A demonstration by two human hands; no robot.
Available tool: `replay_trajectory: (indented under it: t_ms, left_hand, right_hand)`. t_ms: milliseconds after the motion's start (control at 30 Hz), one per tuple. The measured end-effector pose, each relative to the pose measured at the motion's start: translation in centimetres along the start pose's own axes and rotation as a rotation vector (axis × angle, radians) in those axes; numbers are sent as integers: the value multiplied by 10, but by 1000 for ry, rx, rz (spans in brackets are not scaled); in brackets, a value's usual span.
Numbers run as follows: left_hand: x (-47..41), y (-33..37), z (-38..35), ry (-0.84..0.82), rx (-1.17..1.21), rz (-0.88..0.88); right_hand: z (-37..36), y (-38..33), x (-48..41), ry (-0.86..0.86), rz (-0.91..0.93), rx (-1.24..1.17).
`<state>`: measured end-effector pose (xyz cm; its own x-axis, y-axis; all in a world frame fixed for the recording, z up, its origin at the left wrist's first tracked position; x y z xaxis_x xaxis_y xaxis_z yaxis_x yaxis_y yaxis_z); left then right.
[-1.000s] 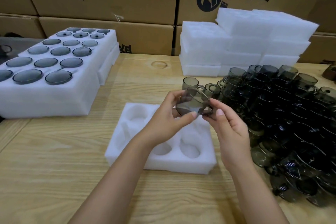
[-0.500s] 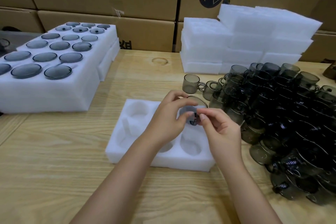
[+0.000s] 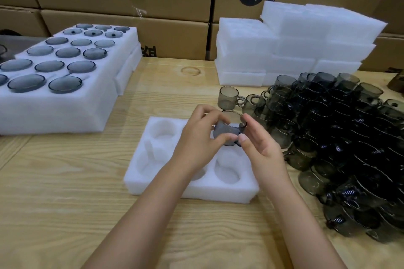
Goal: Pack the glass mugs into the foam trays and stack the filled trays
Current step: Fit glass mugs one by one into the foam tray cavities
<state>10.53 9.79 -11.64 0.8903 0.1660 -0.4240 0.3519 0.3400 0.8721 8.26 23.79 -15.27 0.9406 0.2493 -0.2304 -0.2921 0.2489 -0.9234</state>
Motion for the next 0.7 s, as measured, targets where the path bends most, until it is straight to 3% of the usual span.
replay_trajectory:
  t_ms: [233,467,700]
  left_hand:
    - [2,-4,-4,-49,-70,35]
    - [2,-7,-2,-53,-266,63]
    - [10,-15,-28,-272,-512,76]
  right_hand:
    - [3,4,-2,27,-8,14]
    - [14,1,0,97,20,303]
    - [6,-8,-1,6,153,649]
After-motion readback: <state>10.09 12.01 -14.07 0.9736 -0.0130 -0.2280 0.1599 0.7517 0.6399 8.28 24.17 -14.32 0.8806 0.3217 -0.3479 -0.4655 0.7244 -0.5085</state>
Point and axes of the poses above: each hand's wrist, its own x-axis away from the middle knuckle, its own z-axis out of the back of the hand, y = z × x, the point moved 10 cm from there along -x, towards the middle knuckle, and after that the axes turned 13 degrees about x, right-handed, at the moved point
